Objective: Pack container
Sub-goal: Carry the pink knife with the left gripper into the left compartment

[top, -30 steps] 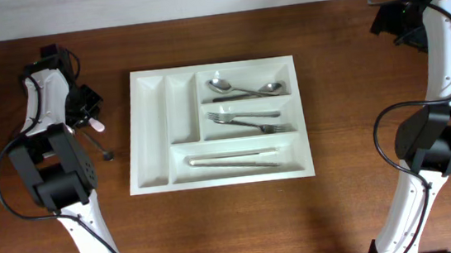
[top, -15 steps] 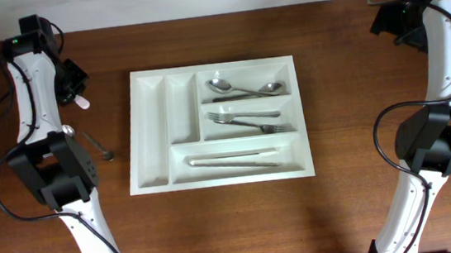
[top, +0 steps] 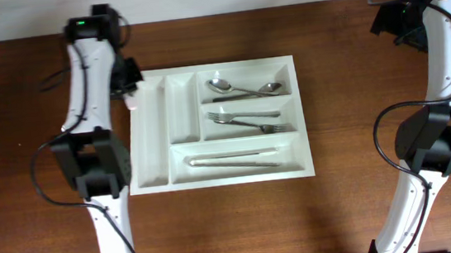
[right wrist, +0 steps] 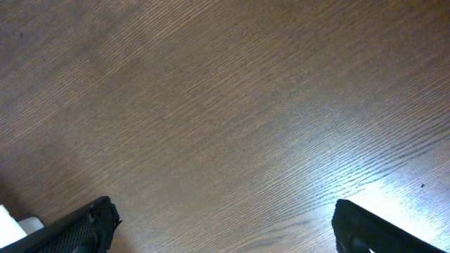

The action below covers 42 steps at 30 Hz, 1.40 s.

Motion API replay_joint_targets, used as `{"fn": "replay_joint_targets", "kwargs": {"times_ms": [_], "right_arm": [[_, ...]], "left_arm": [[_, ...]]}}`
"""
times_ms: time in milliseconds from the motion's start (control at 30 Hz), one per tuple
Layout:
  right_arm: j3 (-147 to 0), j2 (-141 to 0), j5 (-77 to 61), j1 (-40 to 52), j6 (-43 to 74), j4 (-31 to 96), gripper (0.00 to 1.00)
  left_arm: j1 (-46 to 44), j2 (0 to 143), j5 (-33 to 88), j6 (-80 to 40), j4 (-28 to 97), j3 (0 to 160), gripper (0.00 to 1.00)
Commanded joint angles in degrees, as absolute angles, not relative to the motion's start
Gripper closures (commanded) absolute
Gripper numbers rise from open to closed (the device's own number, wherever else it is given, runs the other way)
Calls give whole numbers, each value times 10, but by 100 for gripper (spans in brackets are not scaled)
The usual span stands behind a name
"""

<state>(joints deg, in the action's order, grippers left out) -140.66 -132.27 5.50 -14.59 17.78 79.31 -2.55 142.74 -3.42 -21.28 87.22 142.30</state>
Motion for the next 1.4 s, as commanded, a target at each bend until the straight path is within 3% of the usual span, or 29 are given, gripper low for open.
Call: {"fn": "replay_joint_targets", "kwargs": {"times_ms": [0, 200, 500, 1367], "right_arm": [[-1407, -1308, 56, -143, 181, 793, 1], [-1407, -1308, 56, -143, 181, 793, 1], [-1407, -1308, 56, -143, 181, 793, 1], [-1407, -1308, 56, -143, 181, 793, 1]], "left_arm": [[-72, 1425, -39, -140, 891, 1436, 98], [-131, 1425, -39, -80, 926, 1436, 98], [-195, 1425, -45, -83, 950, 1436, 98], [-191, 1435, -47, -173, 967, 1405, 98]]}}
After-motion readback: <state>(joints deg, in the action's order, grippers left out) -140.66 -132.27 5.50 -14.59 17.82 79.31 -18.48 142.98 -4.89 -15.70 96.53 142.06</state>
